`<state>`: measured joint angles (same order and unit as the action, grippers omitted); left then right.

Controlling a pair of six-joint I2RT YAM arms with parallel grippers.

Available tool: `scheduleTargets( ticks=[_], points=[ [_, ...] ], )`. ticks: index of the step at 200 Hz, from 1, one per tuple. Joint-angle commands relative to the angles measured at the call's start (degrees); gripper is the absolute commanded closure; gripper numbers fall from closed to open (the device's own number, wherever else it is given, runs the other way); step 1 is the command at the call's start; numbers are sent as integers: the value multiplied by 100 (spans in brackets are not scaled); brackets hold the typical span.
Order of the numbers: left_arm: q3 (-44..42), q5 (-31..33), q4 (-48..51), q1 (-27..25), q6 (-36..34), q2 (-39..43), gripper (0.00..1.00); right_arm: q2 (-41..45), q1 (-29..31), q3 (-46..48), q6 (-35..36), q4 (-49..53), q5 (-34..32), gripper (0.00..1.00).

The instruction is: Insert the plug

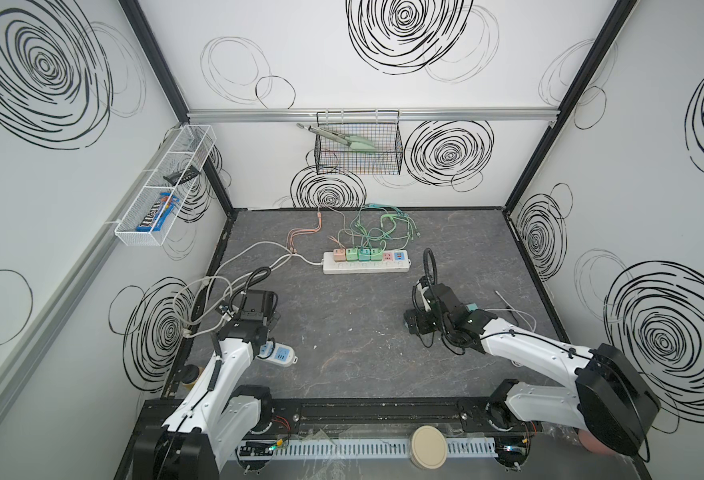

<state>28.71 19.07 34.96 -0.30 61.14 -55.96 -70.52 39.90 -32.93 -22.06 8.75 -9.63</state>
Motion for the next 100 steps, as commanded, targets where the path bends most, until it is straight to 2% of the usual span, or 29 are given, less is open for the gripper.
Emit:
scheduleTargets(
  ticks=[1,9,22,34,53,67,100],
  points=[
    [-127,-360,228,135,216,-250,1,-15,-11,-168,71,-13,-175,3],
    [-218,-451,142,131,226,-281,1,3,-18,-147,62,-38,-187,3],
    [-412,-668,-51,135,215,-283,9,27,-17,-128,55,-58,-219,3],
    [-562,-890,-235,135,188,-267,9,60,-16,-145,45,-35,-263,3],
    [-703,-1303,-527,77,92,-211,30,154,-17,-164,27,-31,-320,3],
    [-743,-1440,-685,-157,135,-179,44,243,-17,-143,40,-87,-354,3],
    [-530,-1305,-631,-852,425,-352,36,321,-56,-126,116,-152,-396,3]
  ],
)
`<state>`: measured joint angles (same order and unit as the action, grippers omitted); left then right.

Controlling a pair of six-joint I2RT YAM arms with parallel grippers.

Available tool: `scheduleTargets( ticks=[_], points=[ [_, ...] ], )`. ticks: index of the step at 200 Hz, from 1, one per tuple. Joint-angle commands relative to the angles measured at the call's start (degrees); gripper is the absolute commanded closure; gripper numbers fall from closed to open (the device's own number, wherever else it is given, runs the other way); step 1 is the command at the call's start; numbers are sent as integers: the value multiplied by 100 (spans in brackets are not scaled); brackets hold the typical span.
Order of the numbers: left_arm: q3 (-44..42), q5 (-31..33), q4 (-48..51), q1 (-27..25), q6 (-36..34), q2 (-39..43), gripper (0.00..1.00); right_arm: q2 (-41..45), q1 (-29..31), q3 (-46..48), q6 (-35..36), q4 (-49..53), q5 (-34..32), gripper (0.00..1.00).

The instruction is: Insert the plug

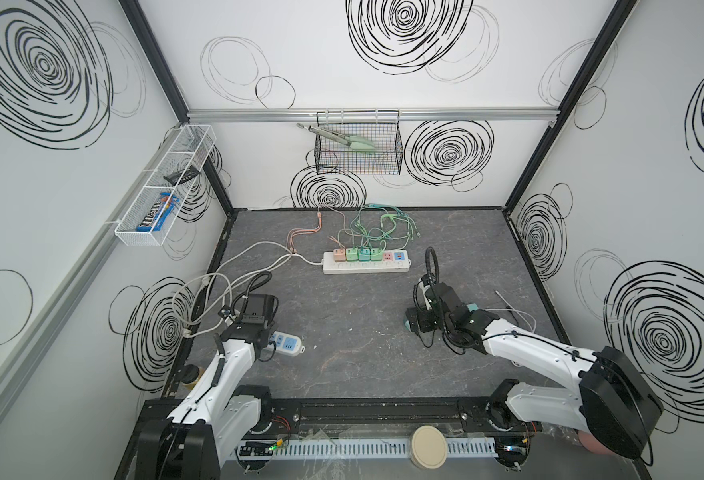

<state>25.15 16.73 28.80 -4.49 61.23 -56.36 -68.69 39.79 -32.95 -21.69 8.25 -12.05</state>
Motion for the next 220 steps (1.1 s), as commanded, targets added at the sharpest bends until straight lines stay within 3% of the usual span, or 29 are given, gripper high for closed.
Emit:
scheduleTargets(
  ticks=[1,78,109,120,174,194,220],
  points=[
    [-166,-1077,-15,-458,425,-322,36,137,-43,-128,78,-103,-151,3],
    [776,-957,-493,-2744,846,-1571,32,179,-50,-133,86,-193,-104,3],
    [1356,49,197,-3159,755,-1466,8,233,-59,-102,109,-202,-101,3],
    [1367,216,353,-3057,657,-1314,0,234,-59,-98,145,-188,-96,3],
    [887,-618,105,-1557,-279,-965,4,137,-69,-124,212,-289,-66,3],
    [931,-351,486,-1265,-3,-1070,4,85,-68,-128,192,-331,-27,3],
    [782,-832,399,-622,-24,-1335,4,-5,-72,-188,214,-348,0,3]
  ],
)
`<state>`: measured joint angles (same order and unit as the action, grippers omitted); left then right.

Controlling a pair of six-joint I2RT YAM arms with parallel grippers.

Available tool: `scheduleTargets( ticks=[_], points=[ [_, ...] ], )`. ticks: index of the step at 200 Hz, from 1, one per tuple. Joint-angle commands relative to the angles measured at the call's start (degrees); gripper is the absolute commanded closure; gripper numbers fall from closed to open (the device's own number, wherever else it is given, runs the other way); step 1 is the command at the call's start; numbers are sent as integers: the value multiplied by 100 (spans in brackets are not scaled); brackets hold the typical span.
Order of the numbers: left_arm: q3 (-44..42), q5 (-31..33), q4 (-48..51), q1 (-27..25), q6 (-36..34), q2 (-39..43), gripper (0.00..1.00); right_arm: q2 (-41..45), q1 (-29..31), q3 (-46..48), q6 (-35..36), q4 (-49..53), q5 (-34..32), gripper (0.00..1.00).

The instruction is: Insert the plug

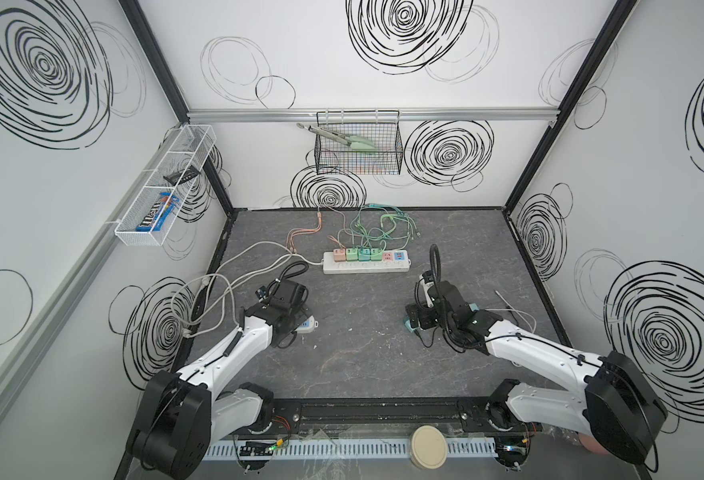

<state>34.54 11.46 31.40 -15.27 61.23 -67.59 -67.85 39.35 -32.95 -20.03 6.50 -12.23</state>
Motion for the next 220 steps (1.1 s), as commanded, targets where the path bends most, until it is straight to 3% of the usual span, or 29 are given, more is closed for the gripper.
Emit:
scheduleTargets(
  ticks=[1,38,132,171,220],
  points=[
    [-167,-317,130,481,-24,-215,4,-92,-31,-191,50,-175,18,3],
    [-215,-24,-89,1081,-205,-290,2,-84,-15,-234,61,-105,-22,3],
    [-77,942,-680,1175,-352,-945,0,-25,-15,-203,52,-191,37,3],
    [-9,604,-845,981,-443,-1205,16,-30,-15,-200,70,-167,22,3],
    [-18,442,-787,-201,143,-1029,35,22,-34,-159,114,-208,-34,3]
  ],
)
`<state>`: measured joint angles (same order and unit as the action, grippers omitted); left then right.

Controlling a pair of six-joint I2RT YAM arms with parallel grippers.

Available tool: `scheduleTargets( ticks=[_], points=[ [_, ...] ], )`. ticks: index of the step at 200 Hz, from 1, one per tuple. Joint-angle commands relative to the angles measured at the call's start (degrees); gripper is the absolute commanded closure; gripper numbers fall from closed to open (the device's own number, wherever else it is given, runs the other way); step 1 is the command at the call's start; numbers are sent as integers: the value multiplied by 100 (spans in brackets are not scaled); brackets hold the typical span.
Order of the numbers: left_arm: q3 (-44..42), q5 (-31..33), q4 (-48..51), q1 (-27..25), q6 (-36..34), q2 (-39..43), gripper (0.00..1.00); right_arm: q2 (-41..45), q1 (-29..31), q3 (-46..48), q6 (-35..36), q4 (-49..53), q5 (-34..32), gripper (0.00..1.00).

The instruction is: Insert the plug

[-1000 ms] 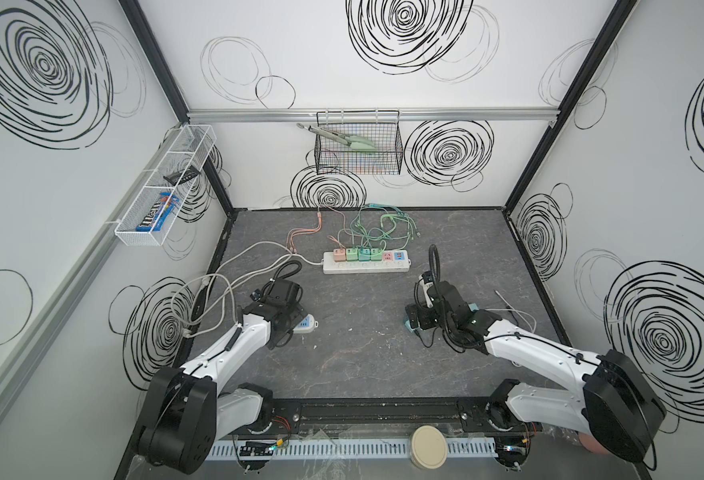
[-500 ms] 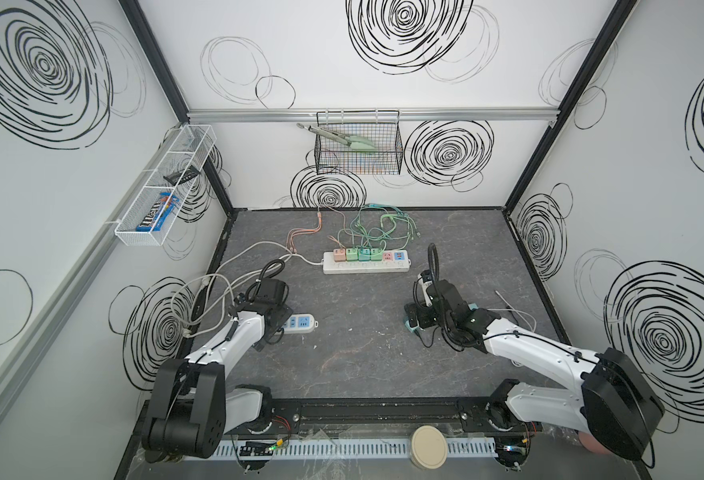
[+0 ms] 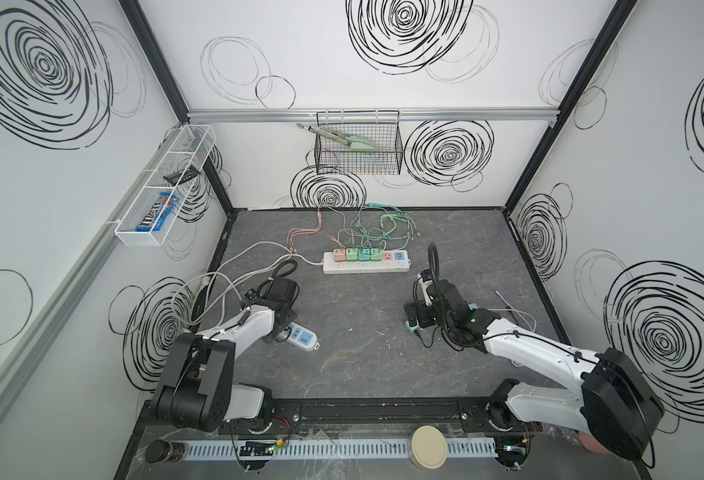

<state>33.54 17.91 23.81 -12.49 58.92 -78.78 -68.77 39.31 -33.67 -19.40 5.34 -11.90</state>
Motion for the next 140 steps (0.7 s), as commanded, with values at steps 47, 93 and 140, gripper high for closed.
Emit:
scheduleTargets(
  ticks=[47,93,140],
  points=[
    [535,-718,-42,-1845,1138,-226,36,177,-50,-8,-27,-240,-4,3],
    [1074,-1217,-423,-2839,1822,-572,29,372,-64,149,-90,-359,55,3],
    [1939,-1268,-234,-3434,1696,-1133,23,454,-82,236,24,-489,316,3]
  ],
)
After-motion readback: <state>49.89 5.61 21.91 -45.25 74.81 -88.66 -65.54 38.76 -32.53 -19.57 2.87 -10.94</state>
